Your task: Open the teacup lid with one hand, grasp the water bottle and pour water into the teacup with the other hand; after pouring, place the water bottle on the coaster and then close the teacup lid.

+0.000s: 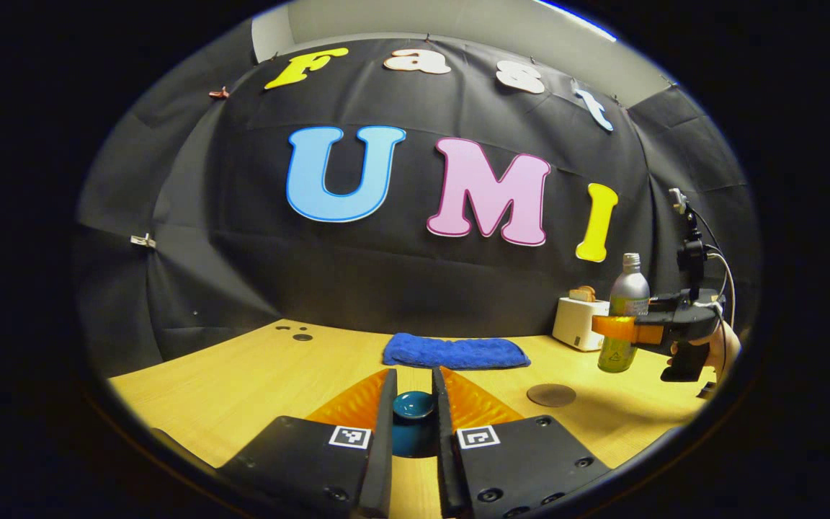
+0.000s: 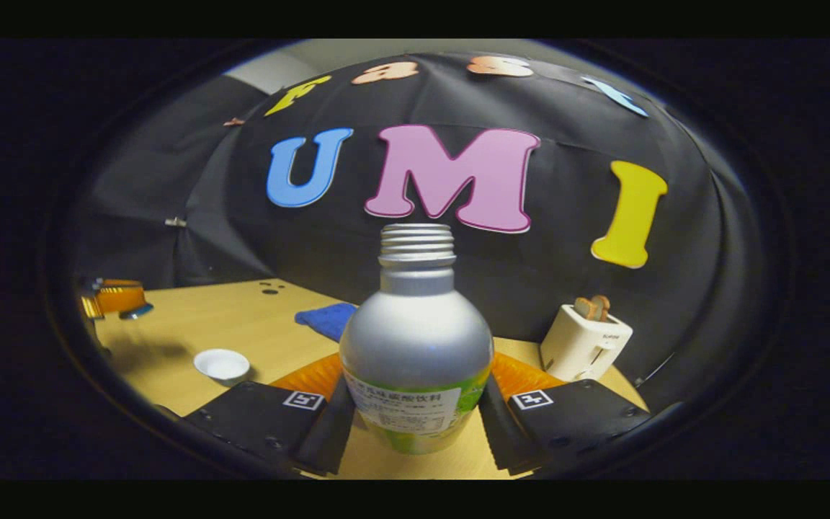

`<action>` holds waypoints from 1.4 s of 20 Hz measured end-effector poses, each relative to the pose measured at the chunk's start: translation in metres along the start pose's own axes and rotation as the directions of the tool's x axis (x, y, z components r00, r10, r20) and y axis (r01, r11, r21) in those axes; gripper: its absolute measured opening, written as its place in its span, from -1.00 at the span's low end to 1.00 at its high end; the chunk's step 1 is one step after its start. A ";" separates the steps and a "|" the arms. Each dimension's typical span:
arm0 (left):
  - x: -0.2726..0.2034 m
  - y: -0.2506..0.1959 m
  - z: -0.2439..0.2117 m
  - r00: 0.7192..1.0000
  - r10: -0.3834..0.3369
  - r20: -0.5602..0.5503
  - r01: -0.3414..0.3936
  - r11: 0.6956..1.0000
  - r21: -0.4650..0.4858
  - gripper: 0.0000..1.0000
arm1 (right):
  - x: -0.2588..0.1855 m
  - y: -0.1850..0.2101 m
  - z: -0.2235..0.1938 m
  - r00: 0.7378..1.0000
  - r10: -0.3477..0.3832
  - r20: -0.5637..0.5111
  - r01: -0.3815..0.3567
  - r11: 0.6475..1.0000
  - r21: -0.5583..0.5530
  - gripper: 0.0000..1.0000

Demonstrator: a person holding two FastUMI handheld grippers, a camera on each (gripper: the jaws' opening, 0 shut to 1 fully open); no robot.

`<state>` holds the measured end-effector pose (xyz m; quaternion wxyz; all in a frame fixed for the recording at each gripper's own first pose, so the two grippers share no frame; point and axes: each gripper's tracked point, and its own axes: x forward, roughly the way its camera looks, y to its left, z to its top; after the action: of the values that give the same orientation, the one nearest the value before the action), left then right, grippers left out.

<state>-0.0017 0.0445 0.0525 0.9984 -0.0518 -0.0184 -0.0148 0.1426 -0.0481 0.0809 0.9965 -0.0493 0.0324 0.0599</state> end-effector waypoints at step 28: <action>0.028 0.010 -0.026 0.997 -0.058 -0.049 0.055 0.996 -0.066 -0.41 | 0.100 0.019 -0.087 0.994 0.101 -0.036 -0.094 0.983 0.158 0.68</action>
<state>0.0270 0.0507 0.0270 0.9955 -0.0831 0.0059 -0.0448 0.2339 -0.0270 -0.0140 0.9922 0.0293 0.0612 0.1046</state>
